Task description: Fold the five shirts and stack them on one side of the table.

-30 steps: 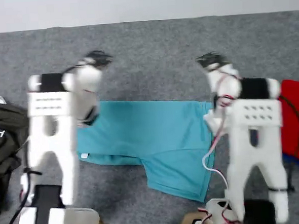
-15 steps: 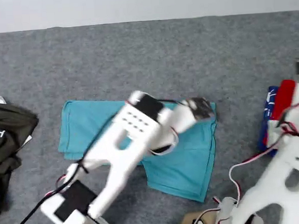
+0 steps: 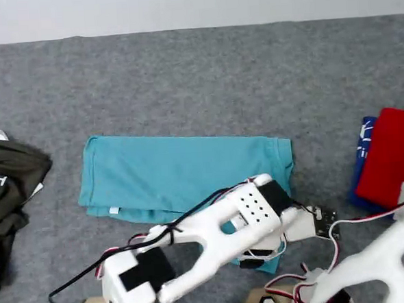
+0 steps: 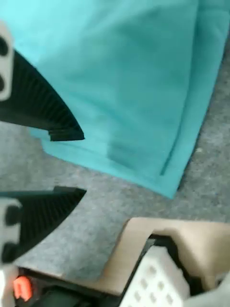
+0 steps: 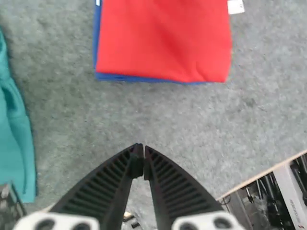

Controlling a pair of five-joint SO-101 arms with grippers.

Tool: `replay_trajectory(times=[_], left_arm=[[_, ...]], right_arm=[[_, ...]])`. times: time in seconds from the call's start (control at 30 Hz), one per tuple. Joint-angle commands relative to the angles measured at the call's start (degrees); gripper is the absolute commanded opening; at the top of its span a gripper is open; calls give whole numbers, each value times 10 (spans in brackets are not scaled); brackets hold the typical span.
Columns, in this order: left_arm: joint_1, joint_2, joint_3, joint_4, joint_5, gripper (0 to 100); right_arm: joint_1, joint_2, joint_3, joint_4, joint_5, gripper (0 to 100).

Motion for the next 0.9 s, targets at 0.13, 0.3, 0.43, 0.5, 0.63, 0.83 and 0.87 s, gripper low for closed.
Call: replay_trajectory(times=[0.13, 0.3, 0.43, 0.5, 0.63, 0.83, 0.87], left_arm=[[4, 69, -2, -49, 2, 182], [2, 104, -7, -76, 38, 179], [1, 112, -32, -77, 53, 89], [2, 112, -50, -75, 54, 40], [2, 107, -80, -55, 54, 6], [0, 107, -137, 3, 54, 6], [-5, 107, -149, 10, 53, 6]], right_arm=[[46, -15, -28, 21, 42, 10], [45, -15, -29, 20, 49, 10], [44, -15, -29, 20, 49, 10], [44, -15, -29, 20, 49, 10], [44, -15, -29, 19, 49, 10], [43, -10, -29, 19, 49, 11], [42, -9, -28, 19, 49, 11]])
